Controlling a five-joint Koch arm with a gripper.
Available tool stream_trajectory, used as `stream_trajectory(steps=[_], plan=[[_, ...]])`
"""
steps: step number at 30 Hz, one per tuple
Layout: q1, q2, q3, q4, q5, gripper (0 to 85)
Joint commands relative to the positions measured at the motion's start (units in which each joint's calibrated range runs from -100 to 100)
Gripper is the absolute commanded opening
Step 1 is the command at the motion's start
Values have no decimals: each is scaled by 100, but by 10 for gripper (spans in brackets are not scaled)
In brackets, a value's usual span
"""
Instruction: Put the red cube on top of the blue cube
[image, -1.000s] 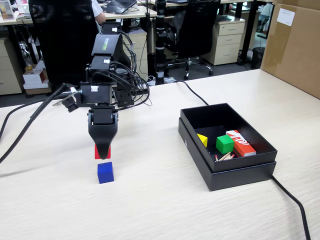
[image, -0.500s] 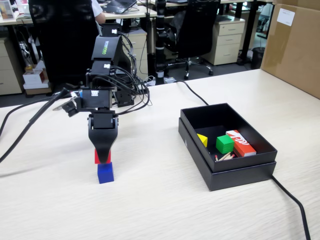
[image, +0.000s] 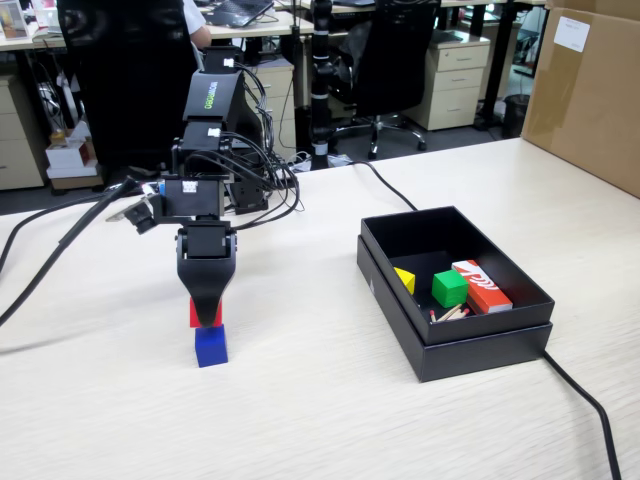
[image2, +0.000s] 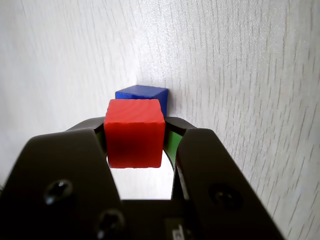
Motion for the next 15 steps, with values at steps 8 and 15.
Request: stream_trajectory(steps=[8, 15], plan=[[0, -331, 364, 274, -10, 100], [10, -399, 283, 257, -34, 395]])
